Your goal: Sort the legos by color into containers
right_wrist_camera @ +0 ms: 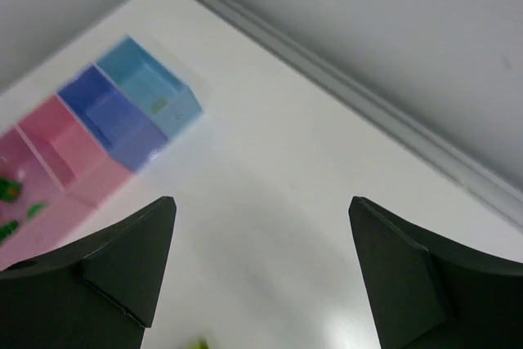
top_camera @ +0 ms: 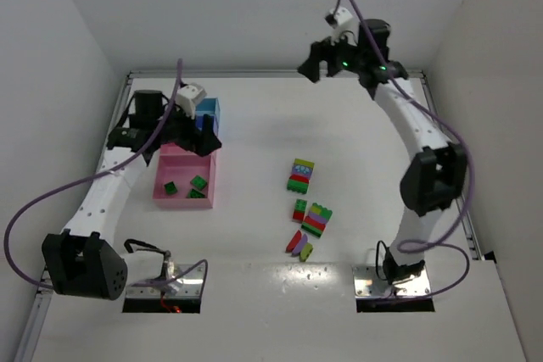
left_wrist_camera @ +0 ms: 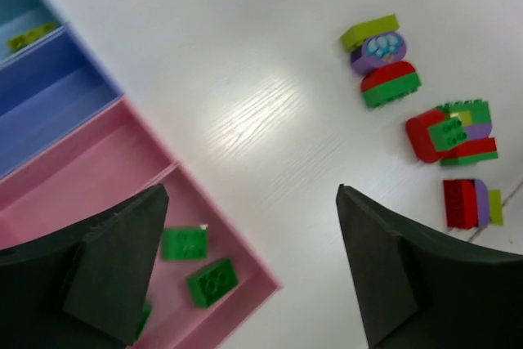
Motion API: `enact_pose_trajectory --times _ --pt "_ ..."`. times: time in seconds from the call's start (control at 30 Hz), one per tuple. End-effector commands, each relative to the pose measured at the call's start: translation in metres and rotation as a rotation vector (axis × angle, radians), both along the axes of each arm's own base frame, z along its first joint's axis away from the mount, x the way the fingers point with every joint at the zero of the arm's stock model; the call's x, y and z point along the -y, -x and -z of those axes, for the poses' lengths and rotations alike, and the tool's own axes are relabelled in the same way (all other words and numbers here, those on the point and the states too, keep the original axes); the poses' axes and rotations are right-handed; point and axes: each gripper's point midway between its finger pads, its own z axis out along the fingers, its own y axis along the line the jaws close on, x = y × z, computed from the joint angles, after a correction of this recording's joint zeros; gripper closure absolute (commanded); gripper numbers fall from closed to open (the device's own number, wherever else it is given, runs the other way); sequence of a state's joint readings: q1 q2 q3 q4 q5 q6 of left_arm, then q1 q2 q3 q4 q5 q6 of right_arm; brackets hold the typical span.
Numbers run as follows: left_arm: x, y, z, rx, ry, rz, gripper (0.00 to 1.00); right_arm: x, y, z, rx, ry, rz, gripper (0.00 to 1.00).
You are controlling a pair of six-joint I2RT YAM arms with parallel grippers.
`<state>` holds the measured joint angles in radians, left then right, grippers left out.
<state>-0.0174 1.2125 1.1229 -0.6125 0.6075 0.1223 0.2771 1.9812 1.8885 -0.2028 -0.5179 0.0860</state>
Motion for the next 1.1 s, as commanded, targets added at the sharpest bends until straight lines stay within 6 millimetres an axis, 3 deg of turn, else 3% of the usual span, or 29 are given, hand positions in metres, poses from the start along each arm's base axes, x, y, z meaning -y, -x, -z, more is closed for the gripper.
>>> enact_pose_trajectory --times 0.0,0.07,0.1,0.17,0.2,0.23,0.3,0.33,0.4,0.43,0.47,0.5,0.53,0.57,0.6,0.67,0.77,0.83,1.07 --pt "0.044 -0.006 0.002 0.030 0.034 0.038 0.13 0.053 0.066 0.082 -0.257 0.138 -0.024 0.13" --pt "0.059 -0.012 -0.004 0.074 0.082 -0.046 0.14 0.082 0.081 0.091 -0.286 0.163 0.055 0.13" --pt "0.081 0.000 0.013 0.041 0.087 -0.016 0.15 0.102 0.098 0.097 -0.301 0.170 0.101 0.13" --pt "0.106 0.006 0.004 0.062 0.136 -0.016 0.17 0.122 0.112 0.103 -0.310 0.188 0.162 0.13" --pt "0.113 0.004 0.018 0.031 0.107 -0.045 0.18 0.137 0.128 0.110 -0.327 0.191 0.198 0.13" --pt "0.132 0.015 0.025 -0.006 0.115 -0.024 0.18 0.145 0.135 0.113 -0.334 0.194 0.219 0.13" --pt "0.139 0.012 0.036 -0.027 0.101 -0.064 0.18 0.156 0.152 0.127 -0.375 0.187 0.249 0.13" --pt "0.150 0.009 0.044 -0.056 0.092 -0.070 0.18 0.166 0.157 0.121 -0.360 0.179 0.276 0.13" --pt "0.160 0.002 0.043 -0.053 0.080 -0.101 0.15 0.174 0.168 0.130 -0.387 0.172 0.301 0.13" --pt "0.169 -0.004 0.030 -0.036 0.090 -0.118 0.12 0.180 0.169 0.131 -0.393 0.153 0.328 0.13" --pt "0.184 0.000 0.037 -0.067 0.082 -0.132 0.12 0.184 0.172 0.136 -0.398 0.152 0.337 0.13" --pt "0.185 -0.007 0.037 -0.050 0.057 -0.193 0.12 0.181 0.173 0.135 -0.412 0.131 0.338 0.13" --pt "0.193 -0.011 0.029 -0.035 0.061 -0.212 0.09 0.186 0.173 0.136 -0.413 0.119 0.358 0.13" --pt "0.207 -0.006 0.030 -0.043 0.068 -0.215 0.09 0.191 0.173 0.136 -0.421 0.108 0.378 0.13" --pt "0.213 -0.005 0.042 -0.060 0.037 -0.226 0.08 0.189 0.172 0.134 -0.423 0.090 0.378 0.13" --pt "0.237 0.007 0.045 -0.065 0.037 -0.196 0.07 0.197 0.171 0.139 -0.444 0.066 0.405 0.13" --pt "0.261 0.018 0.063 -0.081 -0.004 -0.186 0.04 0.200 0.167 0.135 -0.455 0.027 0.417 0.13" --pt "0.266 0.018 0.084 -0.108 -0.045 -0.191 0.04 0.199 0.166 0.134 -0.456 0.021 0.406 0.13" --pt "0.276 0.006 0.123 -0.137 -0.133 -0.204 0.04 0.210 0.167 0.135 -0.472 -0.015 0.424 0.13"
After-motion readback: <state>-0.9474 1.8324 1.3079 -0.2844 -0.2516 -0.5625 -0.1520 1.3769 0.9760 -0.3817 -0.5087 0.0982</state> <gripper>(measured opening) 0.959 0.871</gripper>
